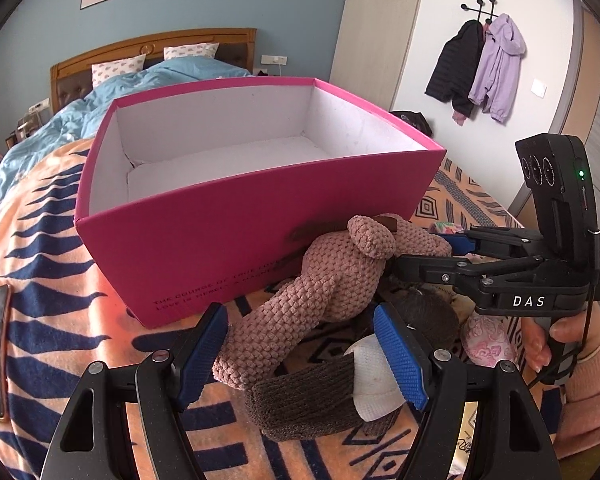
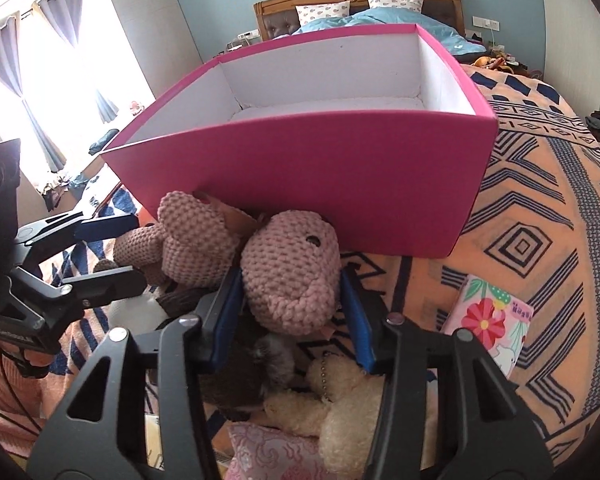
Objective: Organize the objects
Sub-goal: 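Grasp the pink knit bunny with both grippers, then carry the pink bunny with both grippers over the box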
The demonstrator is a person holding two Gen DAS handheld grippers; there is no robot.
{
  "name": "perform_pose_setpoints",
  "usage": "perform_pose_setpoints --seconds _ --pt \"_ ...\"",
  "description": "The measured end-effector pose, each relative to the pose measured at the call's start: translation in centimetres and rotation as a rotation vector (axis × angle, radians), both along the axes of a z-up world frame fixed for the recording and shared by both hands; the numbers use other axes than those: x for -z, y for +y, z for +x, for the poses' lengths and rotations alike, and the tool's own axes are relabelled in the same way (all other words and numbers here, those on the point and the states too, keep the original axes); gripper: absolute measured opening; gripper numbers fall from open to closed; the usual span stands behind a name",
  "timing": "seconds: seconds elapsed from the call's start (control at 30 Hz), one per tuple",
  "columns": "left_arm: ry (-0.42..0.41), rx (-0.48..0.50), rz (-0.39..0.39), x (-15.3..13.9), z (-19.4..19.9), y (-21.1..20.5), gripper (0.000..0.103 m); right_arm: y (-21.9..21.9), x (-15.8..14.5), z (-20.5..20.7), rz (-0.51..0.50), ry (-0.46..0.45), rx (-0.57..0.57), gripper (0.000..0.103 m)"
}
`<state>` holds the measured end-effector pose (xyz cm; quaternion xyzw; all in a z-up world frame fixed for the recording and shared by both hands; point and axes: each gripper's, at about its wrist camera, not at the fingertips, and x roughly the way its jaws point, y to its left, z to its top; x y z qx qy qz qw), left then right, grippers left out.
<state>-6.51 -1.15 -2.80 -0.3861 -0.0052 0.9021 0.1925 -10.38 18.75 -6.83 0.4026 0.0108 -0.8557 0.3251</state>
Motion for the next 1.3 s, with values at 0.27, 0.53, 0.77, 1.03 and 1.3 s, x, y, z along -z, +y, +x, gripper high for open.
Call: perform_pose_setpoints --seconds 0.27,0.53,0.77,1.03,1.3 --pt "-0.001 0.027 0.027 -0.4 0.6 0.3 0.077 1.0 -1.5 0.8 -0.058 0.025 0.008 0.049" --pt "0.027 0.069 0.054 -1.8 1.6 0.8 0.074 1.3 -4.0 2.1 -0.119 0.067 -0.014 0.049" --pt "0.069 0.080 0.090 -3.7 2.6 0.5 0.062 1.0 -5.8 3.2 -0.146 0.102 -0.050 0.049" --pt "0.154 0.063 0.087 -6.6 3.1 0.1 0.059 0.2 -8.9 4.1 -0.168 0.188 -0.091 0.049" --pt "0.213 0.015 0.046 -9.3 0.8 -1.3 0.058 -2.0 -11.5 1.9 -0.174 0.258 -0.116 0.049"
